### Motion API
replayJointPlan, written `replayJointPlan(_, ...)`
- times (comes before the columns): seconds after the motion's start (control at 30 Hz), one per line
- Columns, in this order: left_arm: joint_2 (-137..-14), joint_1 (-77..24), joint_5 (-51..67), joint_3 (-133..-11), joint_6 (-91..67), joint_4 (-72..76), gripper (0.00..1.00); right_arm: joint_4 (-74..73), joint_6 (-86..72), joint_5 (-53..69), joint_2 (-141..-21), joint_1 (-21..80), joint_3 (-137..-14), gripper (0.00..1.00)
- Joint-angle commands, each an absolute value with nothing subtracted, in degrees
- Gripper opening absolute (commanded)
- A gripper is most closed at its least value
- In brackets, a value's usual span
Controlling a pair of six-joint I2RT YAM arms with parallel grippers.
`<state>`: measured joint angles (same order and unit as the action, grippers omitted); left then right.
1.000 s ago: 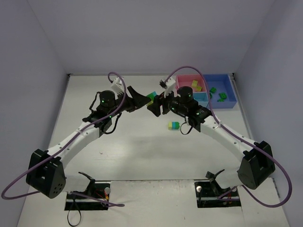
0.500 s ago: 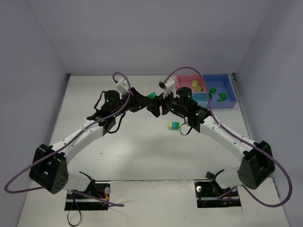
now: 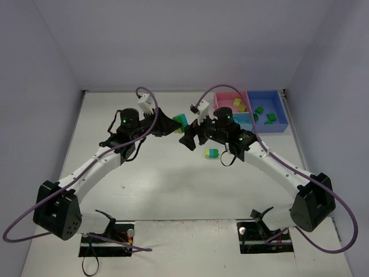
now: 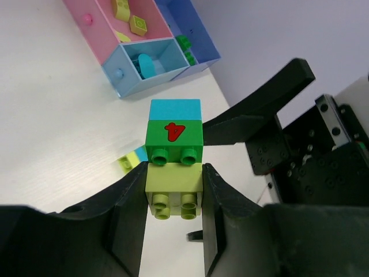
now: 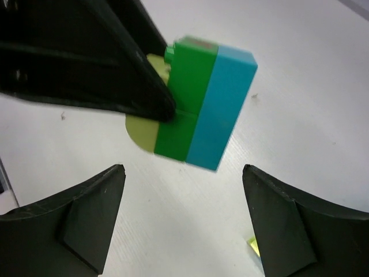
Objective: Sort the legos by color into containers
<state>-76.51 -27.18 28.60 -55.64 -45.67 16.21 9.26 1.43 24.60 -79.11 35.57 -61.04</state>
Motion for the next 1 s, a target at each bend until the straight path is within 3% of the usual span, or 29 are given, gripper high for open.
replayJointPlan(0.0,-71.81,-23.22,37.42,-57.04,-31.86,16.18,0.03,5.9,6.84,31.01,-76.38,34.37,-65.56,0.79)
replayJointPlan(0.17,-69.53,-17.85,52.6,-58.18,-17.97,9.77,0.03,-1.48,10.98,39.96,-76.73,32.52,-68.81,0.8)
replayJointPlan(0.37,-68.38,-17.75,62.82,-61.52,-2.93,-3.42,0.03,-6.32,14.06,46.57,-79.89,32.26,-73.91,0.78)
replayJointPlan(0.97,-66.36,-18.28,68.55,-62.49,2.64,-7.65,0.03,-13.09,17.05,60.02,-88.59,33.13,-83.93,0.64)
